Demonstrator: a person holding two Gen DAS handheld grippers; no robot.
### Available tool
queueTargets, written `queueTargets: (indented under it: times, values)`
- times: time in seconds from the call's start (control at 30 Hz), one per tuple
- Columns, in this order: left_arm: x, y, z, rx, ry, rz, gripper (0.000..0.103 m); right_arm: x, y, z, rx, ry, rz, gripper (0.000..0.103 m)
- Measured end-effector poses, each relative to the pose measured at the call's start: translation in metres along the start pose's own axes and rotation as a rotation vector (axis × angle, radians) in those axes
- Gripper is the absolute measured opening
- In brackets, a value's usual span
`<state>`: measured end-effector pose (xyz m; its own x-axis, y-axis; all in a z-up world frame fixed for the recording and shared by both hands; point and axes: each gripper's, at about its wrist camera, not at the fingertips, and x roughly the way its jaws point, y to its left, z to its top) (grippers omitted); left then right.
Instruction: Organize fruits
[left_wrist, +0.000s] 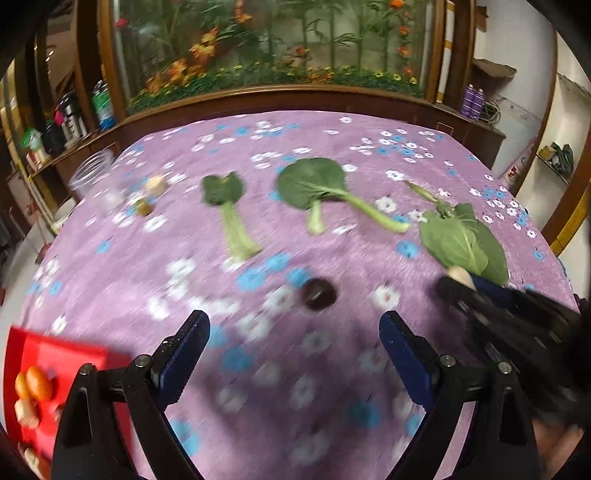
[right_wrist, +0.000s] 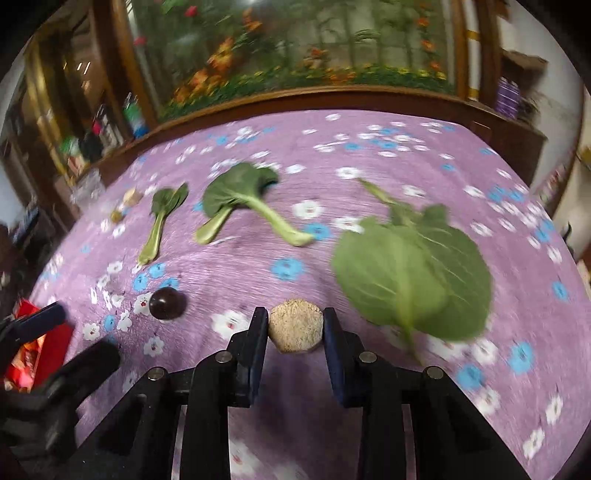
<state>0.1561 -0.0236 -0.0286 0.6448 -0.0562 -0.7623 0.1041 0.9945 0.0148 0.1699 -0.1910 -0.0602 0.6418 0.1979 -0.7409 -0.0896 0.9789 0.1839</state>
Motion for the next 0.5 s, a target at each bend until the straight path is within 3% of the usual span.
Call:
queueTargets:
  times: [0.03,0.1,0.17,0.2,0.3,0.5]
  values:
    - [0.009,-0.005,0.003,0.006,0.001,-0.007,0.09,-0.005,-0.006,-0.003,0.021,-0.011,0.005,0.031]
    - [0.025,-0.012,0.006,0.018,0.009,0.006,0.075,-0.01,-0.016,-0.007,0.058,-0.027,0.014,0.031]
    - [0.042,-0.015,0.007,0.025,0.048,-0.003,0.045,-0.013,-0.023,-0.007,0.082,-0.042,0.027,0.031]
    - [0.049,-0.013,0.007,0.011,0.063,-0.013,0.045,-0.013,-0.023,-0.007,0.086,-0.047,0.033,0.031]
    - [0.048,-0.007,0.006,-0.014,0.028,-0.015,0.023,-0.009,-0.021,-0.008,0.069,-0.044,0.049,0.031]
    - [0.032,0.003,-0.006,-0.05,0.051,-0.115,0.022,-0.009,-0.019,-0.01,0.053,-0.046,0.064,0.031]
